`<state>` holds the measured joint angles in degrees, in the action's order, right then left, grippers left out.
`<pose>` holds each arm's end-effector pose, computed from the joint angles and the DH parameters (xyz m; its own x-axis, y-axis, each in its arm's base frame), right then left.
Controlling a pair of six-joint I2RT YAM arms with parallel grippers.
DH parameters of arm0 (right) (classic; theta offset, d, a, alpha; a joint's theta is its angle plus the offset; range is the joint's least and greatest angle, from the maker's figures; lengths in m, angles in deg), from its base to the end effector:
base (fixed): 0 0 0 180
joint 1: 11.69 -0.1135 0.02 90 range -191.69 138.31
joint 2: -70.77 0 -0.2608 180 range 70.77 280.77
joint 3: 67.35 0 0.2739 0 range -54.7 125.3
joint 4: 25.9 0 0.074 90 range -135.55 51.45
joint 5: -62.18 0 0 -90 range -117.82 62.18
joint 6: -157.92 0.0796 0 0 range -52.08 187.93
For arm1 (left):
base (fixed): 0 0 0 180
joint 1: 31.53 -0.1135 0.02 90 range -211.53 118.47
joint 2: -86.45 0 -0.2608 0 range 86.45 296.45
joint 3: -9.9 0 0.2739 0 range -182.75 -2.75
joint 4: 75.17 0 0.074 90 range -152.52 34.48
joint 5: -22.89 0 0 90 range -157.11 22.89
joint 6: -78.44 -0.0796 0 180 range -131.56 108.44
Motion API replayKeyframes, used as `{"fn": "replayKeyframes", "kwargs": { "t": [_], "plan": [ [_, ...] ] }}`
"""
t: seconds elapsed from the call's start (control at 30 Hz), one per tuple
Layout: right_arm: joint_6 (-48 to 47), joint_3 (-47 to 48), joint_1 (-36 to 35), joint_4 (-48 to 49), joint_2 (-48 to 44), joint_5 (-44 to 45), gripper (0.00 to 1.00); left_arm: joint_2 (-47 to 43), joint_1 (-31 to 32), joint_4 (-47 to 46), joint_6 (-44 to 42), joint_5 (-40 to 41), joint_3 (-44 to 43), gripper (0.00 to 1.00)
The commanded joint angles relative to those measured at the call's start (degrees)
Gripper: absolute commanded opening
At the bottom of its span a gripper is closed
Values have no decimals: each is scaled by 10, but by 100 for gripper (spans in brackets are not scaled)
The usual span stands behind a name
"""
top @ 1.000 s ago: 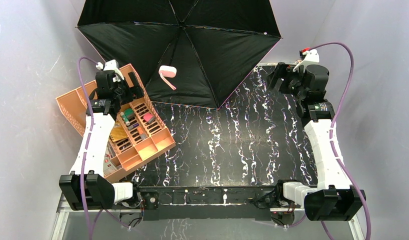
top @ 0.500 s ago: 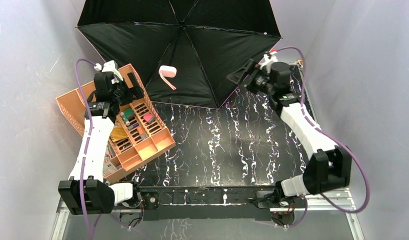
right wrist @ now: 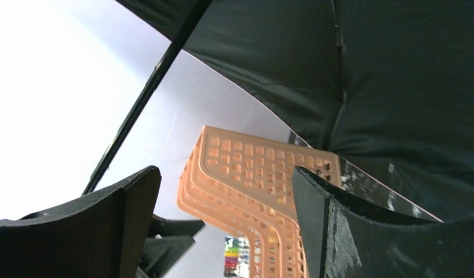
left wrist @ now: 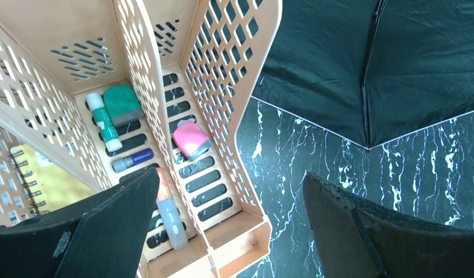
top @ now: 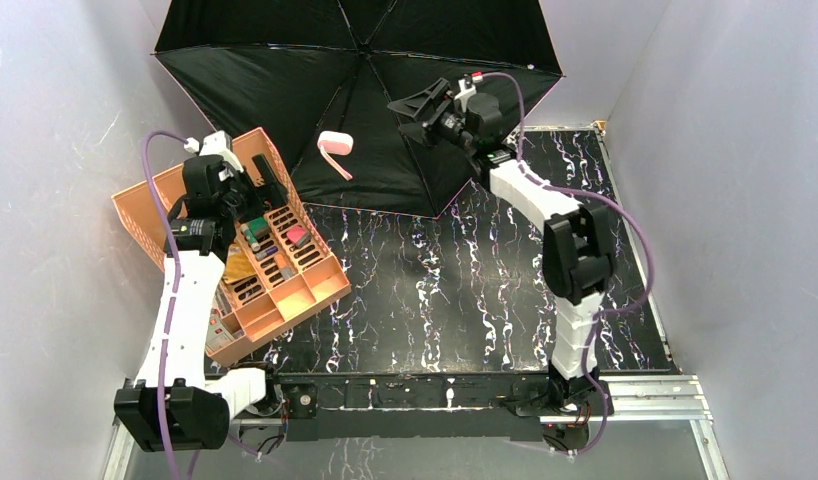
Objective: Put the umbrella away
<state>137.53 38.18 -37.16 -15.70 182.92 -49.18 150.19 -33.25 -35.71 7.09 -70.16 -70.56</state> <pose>0.4735 0.2576 0.3327 -0.6634 0.6509 -0.3690 -0.3067 0.2133 0.9276 0.3085 0.0050 0.3669 -0.3722 -0.3307 -0.8673 -0.1055 0.9434 -0.3144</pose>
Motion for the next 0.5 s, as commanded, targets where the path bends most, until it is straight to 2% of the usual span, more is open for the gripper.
{"fn": "replayKeyframes", "kwargs": {
  "t": [0.0,0.13,0.47],
  "plan": [
    [101,103,-20,99,62,6,91,-24,-3,21,10,-14,8,94],
    [144,195,-34,119,137,20,91,-34,-3,32,13,-17,10,94],
    [176,418,-59,49,272,79,91,-52,-3,52,21,-26,16,94]
  ]
}}
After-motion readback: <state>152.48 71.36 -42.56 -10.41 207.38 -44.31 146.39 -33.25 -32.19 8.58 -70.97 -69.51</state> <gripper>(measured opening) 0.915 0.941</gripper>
